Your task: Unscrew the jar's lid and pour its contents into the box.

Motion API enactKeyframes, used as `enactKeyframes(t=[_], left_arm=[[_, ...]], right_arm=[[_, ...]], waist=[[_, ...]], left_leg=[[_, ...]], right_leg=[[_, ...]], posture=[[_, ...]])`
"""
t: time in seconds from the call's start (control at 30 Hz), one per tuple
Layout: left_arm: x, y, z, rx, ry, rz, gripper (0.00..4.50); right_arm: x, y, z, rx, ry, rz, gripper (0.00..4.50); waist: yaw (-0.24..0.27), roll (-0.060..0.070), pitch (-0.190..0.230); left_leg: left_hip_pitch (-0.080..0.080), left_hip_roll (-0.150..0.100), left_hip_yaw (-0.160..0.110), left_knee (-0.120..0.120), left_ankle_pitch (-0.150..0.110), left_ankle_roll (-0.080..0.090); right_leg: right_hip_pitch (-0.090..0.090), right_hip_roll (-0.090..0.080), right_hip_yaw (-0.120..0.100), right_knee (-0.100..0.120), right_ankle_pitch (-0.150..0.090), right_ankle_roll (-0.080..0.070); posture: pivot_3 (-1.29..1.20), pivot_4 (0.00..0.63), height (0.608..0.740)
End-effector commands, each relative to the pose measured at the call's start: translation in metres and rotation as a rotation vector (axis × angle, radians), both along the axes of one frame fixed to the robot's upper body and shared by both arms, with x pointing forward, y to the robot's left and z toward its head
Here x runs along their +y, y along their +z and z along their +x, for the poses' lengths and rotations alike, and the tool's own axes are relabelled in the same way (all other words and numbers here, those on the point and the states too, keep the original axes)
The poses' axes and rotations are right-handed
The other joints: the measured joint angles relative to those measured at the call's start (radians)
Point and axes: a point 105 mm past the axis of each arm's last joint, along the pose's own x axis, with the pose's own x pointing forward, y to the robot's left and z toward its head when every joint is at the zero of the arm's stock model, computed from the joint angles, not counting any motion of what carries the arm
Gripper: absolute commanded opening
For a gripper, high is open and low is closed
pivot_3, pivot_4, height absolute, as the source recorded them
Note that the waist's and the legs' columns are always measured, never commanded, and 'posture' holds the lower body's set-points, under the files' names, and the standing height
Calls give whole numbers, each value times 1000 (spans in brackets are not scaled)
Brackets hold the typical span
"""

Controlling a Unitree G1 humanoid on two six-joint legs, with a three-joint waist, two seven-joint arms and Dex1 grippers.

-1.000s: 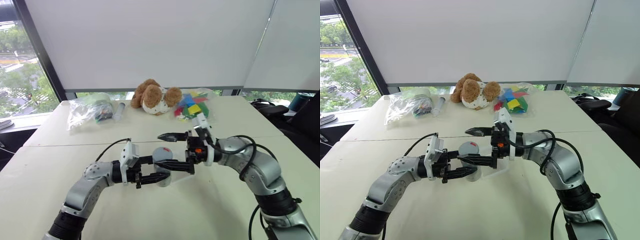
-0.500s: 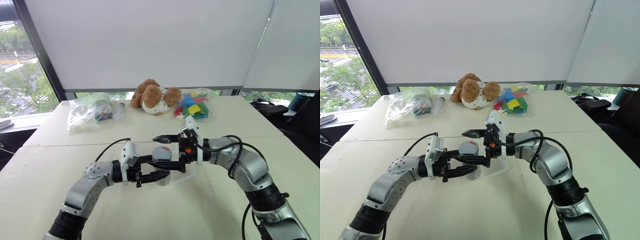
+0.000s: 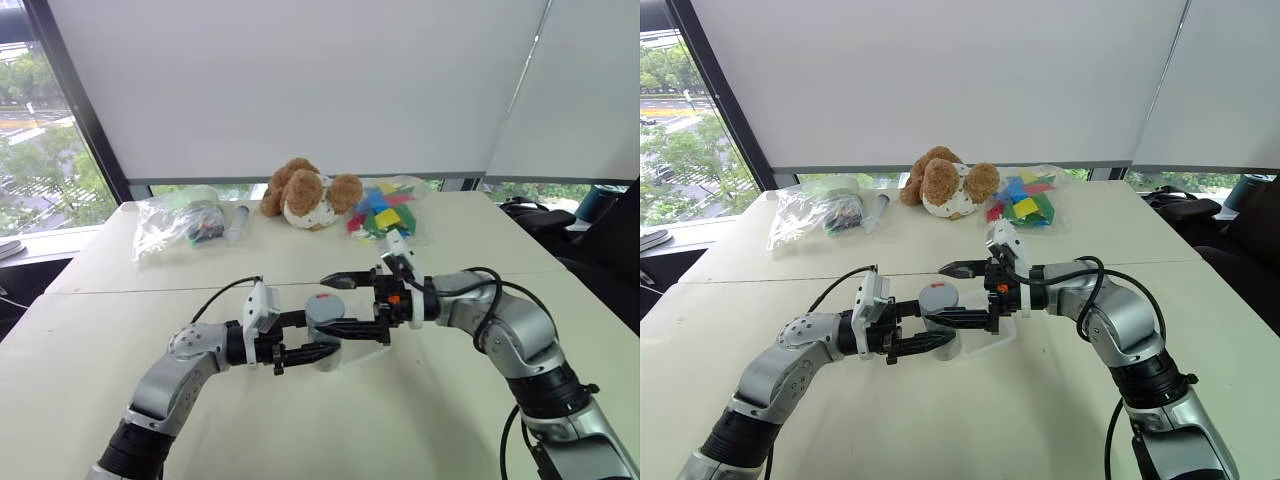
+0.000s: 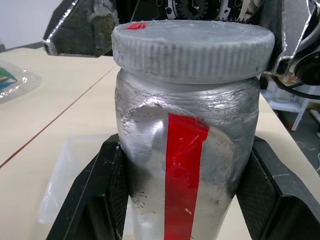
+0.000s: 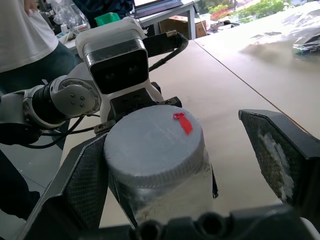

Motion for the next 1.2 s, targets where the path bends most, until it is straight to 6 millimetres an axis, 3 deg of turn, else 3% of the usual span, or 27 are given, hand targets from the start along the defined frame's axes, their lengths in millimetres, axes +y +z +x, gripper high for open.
enactKeyframes(t=[0.03,0.23,0.37,0.6,0.8,1.2], left_arm=[[-2,10,-7,-47,-40,-6,2244],[0,10,-7,-48,-35,-2,2244],[0,10,-7,-48,-33,-2,2244],[-2,10,-6,-48,-35,-6,2244],[-4,10,-7,-48,-39,-6,2244],[-5,9,-7,-46,-37,-11,2244]], right_arm=[[-15,14,-1,-38,-21,29,4464],[-18,25,-15,-49,55,76,4464],[-10,31,-18,-62,72,75,4464],[16,25,-11,-51,45,43,4464],[26,16,-5,-54,34,3,4464],[15,15,6,-47,7,-5,4464]], waist=[[0,0,0],[0,0,0],[-1,0,0],[-1,0,0],[0,0,0],[-1,0,0]], left_leg=[[0,0,0,0,0,0],[0,0,0,0,0,0],[0,0,0,0,0,0],[0,0,0,0,0,0],[-1,0,0,0,0,0],[-1,0,0,0,0,0]], right_leg=[[0,0,0,0,0,0],[0,0,0,0,0,0],[0,0,0,0,0,0],[0,0,0,0,0,0],[0,0,0,0,0,0],[-1,0,0,0,0,0]], posture=[[0,150,740],[0,150,740],[0,150,740],[0,150,740],[0,150,740],[0,150,740]])
